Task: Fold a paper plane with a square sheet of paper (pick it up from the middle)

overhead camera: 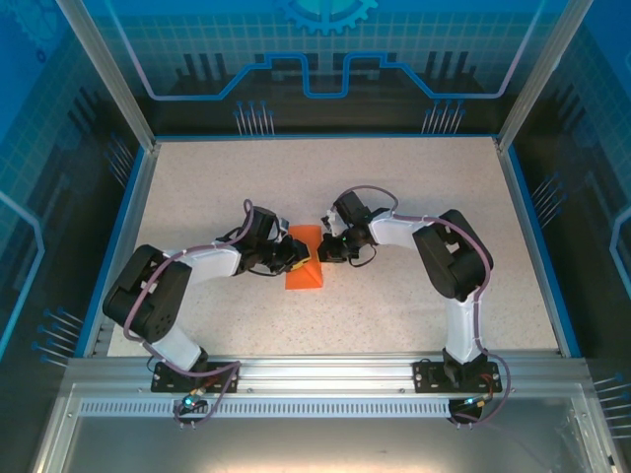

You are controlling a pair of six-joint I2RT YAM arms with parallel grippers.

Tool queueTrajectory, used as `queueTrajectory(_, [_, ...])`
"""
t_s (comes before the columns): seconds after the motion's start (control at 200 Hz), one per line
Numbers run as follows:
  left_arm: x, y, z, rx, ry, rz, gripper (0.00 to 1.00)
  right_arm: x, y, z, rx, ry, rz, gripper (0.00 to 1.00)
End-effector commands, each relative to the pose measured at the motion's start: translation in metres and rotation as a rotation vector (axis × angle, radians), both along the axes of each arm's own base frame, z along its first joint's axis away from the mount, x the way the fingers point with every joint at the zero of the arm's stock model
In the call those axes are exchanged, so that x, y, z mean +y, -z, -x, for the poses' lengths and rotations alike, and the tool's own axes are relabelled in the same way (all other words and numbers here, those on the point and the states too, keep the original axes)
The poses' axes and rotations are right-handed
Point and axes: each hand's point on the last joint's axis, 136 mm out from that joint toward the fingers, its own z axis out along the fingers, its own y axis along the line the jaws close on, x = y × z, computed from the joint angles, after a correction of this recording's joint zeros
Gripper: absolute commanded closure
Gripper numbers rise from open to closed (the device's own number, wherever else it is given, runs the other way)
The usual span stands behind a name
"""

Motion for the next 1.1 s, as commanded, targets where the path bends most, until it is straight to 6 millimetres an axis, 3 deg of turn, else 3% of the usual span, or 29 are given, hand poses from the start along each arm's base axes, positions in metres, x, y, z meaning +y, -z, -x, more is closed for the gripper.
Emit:
queueTrajectory(0.0, [-0.008, -0.003, -0.001, -0.002, 0.024, 0.027, 0.77, 0.000, 0.006, 0.005, 0.010, -0.015, 0.043, 0.94])
queueTrajectory(0.58, [-0.003, 0.035, -0.001, 0.074, 0.017, -0.047, 0.79, -0.002, 0.008, 0.004, 0.014, -0.007, 0.056, 0.94])
queueTrajectory(1.095, [0.005, 0.043, 0.005, 0.101, 0.006, -0.095, 0.80, -0.002, 0.007, 0.001, 0.004, 0.001, 0.062, 0.91])
